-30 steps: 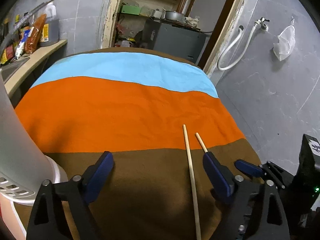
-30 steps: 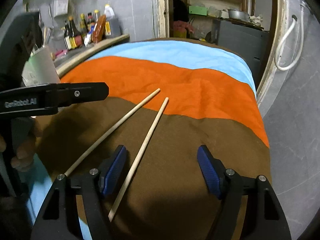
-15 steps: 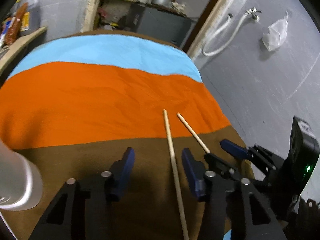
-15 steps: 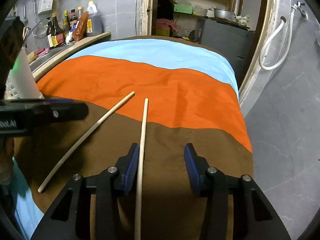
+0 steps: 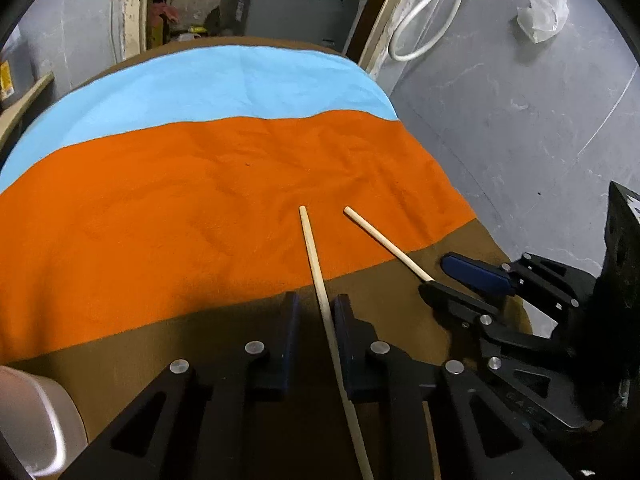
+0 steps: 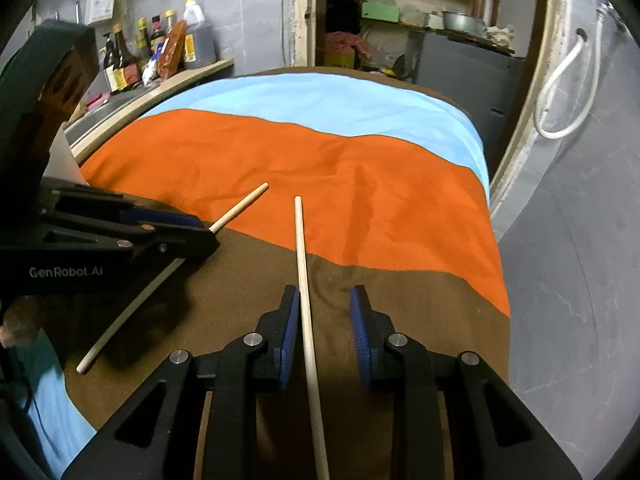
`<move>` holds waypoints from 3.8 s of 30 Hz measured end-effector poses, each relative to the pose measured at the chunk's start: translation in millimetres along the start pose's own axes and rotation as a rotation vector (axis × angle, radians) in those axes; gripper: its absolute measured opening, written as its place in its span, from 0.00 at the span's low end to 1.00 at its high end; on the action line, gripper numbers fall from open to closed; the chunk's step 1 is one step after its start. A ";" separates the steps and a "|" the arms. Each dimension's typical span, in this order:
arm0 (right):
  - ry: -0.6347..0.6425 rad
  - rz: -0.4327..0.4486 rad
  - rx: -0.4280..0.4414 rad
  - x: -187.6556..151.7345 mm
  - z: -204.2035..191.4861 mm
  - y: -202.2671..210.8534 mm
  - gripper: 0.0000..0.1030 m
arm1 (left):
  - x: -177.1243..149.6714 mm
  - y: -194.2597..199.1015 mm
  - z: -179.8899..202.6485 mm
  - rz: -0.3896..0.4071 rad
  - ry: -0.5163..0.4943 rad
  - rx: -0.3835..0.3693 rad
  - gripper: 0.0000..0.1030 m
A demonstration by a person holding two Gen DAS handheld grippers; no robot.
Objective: Organize utensils
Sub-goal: 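Close the right gripper on one chopstick while the left gripper closes on the other, then lift both chopsticks and carry them over the white caddy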
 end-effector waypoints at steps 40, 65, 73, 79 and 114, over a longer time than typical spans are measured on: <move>-0.210 0.538 0.304 102.8 -89.2 175.7 0.04 | 12.3 226.6 -35.5 0.612 0.121 0.127 0.05; -0.421 0.823 0.672 143.7 -235.2 119.9 0.04 | -40.1 316.1 -224.7 1.008 0.439 0.303 0.05; -0.430 0.864 0.609 133.7 -249.3 98.3 0.04 | -62.5 305.6 -238.6 1.043 0.450 0.362 0.05; -0.368 0.897 0.546 130.6 -258.3 100.8 0.04 | -72.5 302.1 -237.8 1.069 0.445 0.386 0.05; -0.234 0.846 0.451 109.0 -271.7 90.6 0.04 | -90.9 273.2 -205.0 0.992 0.262 0.493 0.05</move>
Point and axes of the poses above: each gripper's, at about its wrist camera, not at the fingertips, and y roughly against the way its jaws point, z to its right, x to its top, the point moved 7 cm from there along -y, roughly the way its jaws point, and after that the axes turned 10 degrees about -y, right-handed, at the moved point
